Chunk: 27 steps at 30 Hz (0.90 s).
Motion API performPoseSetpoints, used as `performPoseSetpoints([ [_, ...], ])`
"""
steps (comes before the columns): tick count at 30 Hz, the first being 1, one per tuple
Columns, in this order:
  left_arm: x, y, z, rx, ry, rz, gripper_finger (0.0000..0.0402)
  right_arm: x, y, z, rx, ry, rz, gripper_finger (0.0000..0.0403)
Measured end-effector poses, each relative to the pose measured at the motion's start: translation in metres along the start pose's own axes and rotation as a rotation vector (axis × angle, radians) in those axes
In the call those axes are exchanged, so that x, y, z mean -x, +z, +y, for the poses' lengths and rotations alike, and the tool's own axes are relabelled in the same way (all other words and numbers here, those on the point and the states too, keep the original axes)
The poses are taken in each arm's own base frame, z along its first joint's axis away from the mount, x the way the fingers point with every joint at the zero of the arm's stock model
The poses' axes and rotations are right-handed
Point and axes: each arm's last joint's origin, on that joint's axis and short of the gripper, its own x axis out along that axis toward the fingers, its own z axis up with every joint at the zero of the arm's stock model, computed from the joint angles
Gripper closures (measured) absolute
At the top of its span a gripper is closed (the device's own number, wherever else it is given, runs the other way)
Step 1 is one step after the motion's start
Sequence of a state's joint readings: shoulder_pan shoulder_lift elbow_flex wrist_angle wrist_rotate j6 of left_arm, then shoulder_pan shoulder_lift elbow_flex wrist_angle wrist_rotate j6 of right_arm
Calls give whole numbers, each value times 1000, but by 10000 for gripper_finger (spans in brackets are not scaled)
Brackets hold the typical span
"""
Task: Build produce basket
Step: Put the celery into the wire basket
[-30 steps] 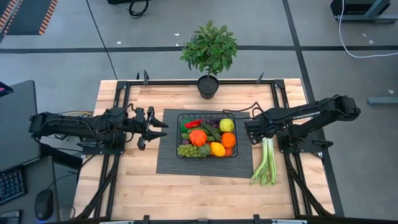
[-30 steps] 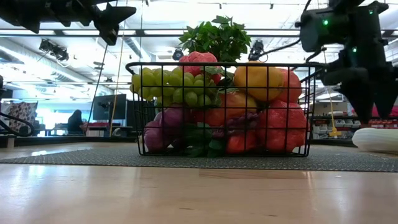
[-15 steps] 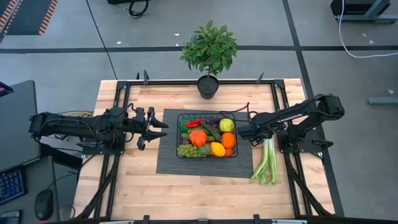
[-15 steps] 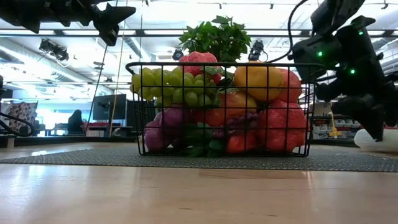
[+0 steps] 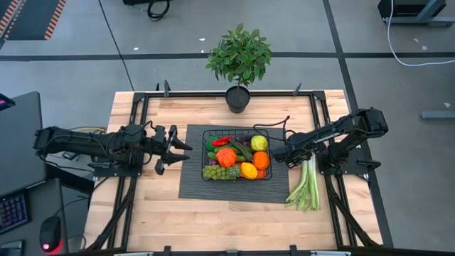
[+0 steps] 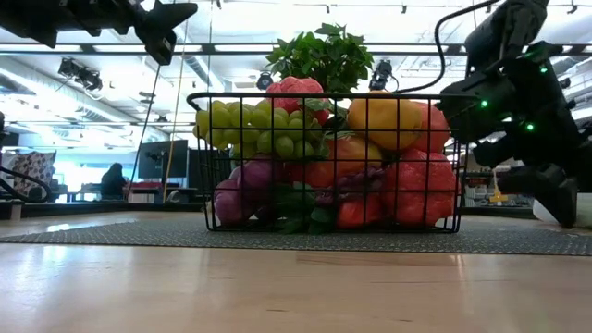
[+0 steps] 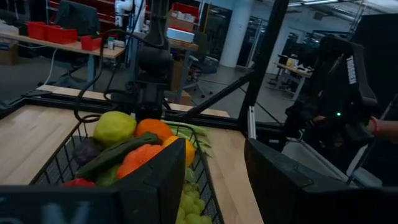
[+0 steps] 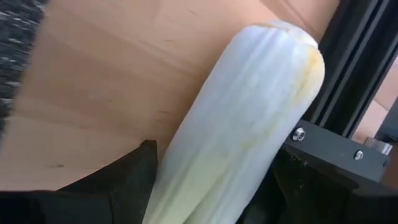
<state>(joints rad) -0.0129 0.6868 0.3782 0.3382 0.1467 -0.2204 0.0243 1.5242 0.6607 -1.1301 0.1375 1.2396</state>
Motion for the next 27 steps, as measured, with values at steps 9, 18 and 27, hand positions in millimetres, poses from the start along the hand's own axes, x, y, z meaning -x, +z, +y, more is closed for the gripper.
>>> performPoseSetpoints([
  [9,0,1,-2,-8,-10,-12,230,-2,-5,1,7,-9,-29,90],
  [18,0,1,-2,-8,-8,-16,230,-1,-12,3,44,-8,-60,130],
  [27,0,1,-2,-4,-9,-15,230,8,-15,7,80,6,-33,180],
])
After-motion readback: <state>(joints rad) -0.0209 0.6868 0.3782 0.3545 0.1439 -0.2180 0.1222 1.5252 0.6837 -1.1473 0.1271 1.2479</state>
